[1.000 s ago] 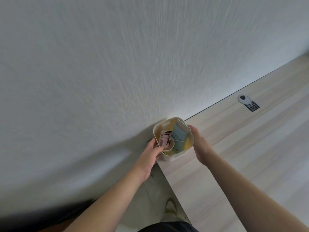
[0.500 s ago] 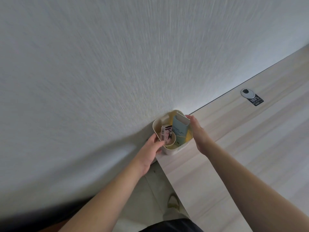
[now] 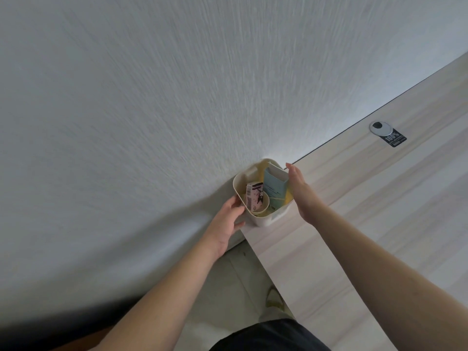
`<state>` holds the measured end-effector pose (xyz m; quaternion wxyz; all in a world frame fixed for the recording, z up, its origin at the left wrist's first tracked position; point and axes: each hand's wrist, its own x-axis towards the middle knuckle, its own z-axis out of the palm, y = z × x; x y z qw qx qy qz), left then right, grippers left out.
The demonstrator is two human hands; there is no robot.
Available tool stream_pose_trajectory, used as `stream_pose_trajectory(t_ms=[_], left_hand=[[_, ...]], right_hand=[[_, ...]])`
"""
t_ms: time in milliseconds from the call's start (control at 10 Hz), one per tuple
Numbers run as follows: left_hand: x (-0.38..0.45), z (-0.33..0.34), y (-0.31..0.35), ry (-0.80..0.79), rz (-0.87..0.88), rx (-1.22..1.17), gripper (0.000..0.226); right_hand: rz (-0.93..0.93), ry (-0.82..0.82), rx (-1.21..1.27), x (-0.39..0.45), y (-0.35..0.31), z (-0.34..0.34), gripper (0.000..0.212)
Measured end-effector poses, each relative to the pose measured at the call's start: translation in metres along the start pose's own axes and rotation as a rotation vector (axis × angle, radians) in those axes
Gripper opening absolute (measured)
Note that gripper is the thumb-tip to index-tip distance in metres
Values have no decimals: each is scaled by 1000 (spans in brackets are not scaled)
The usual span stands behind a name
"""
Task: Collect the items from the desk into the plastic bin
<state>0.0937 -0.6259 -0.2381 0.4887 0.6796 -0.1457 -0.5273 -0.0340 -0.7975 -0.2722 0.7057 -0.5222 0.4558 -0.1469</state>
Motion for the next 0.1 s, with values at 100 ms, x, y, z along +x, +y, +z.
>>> stream_pose_trajectory(t_ms=[100], left_hand=[[0, 0, -8, 66, -9, 73, 31]], right_hand=[[-34, 31, 43, -4, 5, -5, 62]])
